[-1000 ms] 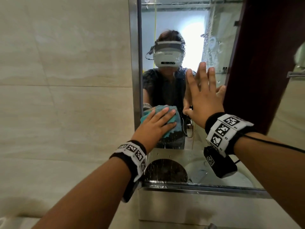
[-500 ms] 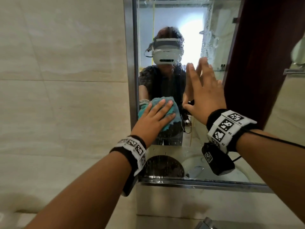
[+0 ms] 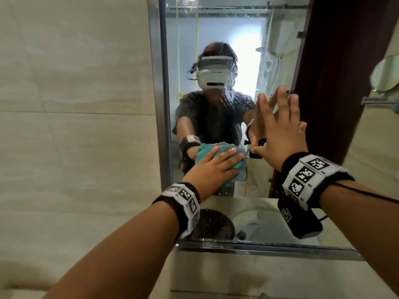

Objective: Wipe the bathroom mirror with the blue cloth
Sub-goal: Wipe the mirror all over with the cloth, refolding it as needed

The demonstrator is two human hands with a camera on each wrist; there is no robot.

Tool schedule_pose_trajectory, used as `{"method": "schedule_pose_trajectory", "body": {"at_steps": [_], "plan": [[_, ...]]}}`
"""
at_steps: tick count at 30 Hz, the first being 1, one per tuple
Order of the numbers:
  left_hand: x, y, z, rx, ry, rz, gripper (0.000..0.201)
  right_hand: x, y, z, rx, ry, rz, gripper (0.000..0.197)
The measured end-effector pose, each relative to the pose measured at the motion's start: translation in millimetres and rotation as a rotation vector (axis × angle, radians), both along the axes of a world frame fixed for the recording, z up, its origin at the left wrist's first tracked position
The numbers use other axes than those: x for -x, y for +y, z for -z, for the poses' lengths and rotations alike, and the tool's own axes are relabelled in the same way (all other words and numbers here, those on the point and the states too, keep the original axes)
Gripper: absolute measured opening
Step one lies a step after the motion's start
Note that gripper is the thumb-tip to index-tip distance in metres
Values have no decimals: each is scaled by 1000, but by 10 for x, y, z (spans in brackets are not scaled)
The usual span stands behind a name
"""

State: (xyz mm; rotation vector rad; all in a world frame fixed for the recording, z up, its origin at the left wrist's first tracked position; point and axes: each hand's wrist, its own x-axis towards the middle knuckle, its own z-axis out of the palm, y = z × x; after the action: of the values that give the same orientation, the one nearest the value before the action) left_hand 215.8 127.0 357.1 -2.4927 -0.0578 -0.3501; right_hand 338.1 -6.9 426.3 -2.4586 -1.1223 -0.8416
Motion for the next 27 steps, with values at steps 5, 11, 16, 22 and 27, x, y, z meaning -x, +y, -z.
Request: {"method": "schedule_pose_trajectory", "body": {"at_steps": [5, 11, 16, 22, 27], "plan": [[-98, 99, -861, 196, -461, 117, 61, 15, 1, 4, -15, 19, -25, 115], [-227, -28, -672, 246, -520, 139, 63, -3, -5, 8, -16, 16, -28, 108], [-119, -24, -418, 14, -162, 36, 71, 9, -22, -1, -8, 19, -42, 109], [-242, 36, -1161, 299, -752, 110, 65, 58, -33, -23, 16, 62, -55, 111], [-166, -224, -214, 40, -155, -16, 71, -5, -16, 12, 12, 11, -34, 110]]}}
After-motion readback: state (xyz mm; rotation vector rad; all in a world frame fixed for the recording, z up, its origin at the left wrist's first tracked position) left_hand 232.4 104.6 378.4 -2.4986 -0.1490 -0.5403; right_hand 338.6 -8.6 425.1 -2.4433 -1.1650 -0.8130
